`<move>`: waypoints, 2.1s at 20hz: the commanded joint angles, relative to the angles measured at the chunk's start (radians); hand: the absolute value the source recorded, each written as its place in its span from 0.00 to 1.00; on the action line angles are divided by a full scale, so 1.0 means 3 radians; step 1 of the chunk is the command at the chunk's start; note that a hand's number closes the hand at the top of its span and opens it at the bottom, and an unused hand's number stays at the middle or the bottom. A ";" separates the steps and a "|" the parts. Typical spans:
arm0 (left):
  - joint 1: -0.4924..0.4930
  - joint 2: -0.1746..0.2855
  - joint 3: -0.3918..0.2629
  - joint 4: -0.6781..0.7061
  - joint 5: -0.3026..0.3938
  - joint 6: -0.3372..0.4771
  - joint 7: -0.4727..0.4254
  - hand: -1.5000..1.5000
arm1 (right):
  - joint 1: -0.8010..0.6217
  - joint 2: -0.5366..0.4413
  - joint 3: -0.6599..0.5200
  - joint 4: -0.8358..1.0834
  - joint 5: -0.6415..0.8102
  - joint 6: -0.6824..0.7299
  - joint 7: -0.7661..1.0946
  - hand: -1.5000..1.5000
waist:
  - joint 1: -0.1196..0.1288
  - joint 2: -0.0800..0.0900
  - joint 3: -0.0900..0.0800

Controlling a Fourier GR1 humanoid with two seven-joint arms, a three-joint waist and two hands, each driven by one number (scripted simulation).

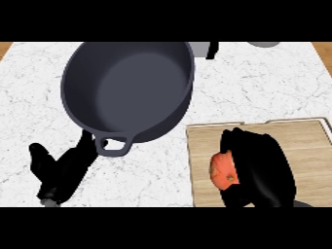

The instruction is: Pick the squash from the tray and place it in the pot

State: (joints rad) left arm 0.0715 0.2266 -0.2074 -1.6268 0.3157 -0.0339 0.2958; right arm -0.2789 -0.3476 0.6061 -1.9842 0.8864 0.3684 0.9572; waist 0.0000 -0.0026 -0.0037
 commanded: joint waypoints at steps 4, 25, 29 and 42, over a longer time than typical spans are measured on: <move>-0.0188 -0.0140 -0.0065 -0.0204 -0.0038 0.0062 0.0048 0.50 | -0.0394 0.0135 -0.0194 -0.0852 0.0159 0.0442 0.0403 1.00 | -0.0025 -0.0011 0.0009; -0.0354 -0.0202 0.0013 0.0011 -0.0054 -0.0083 -0.0025 0.50 | -0.2955 0.1156 -0.1152 0.0880 -0.0478 0.0370 0.0480 1.00 | 0.0056 0.0010 0.0004; -0.0425 -0.0241 -0.0006 -0.0004 -0.0143 -0.0022 -0.0028 0.50 | -0.3077 0.1157 -0.1101 0.1508 -0.0399 -0.0147 0.0116 1.00 | 0.0084 0.0025 0.0007; -0.0324 -0.0143 0.0079 -0.0077 -0.0066 -0.0193 -0.0011 0.50 | -0.3697 0.1159 -0.0954 0.3627 -0.0702 -0.1214 -0.0928 1.00 | 0.0172 0.0050 0.0005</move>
State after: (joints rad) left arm 0.0378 0.1813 -0.2159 -1.6420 0.2789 -0.0666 0.3245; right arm -1.3330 -0.0004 0.3162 -1.0456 0.7112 0.0766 0.7518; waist 0.0579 0.0151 -0.0028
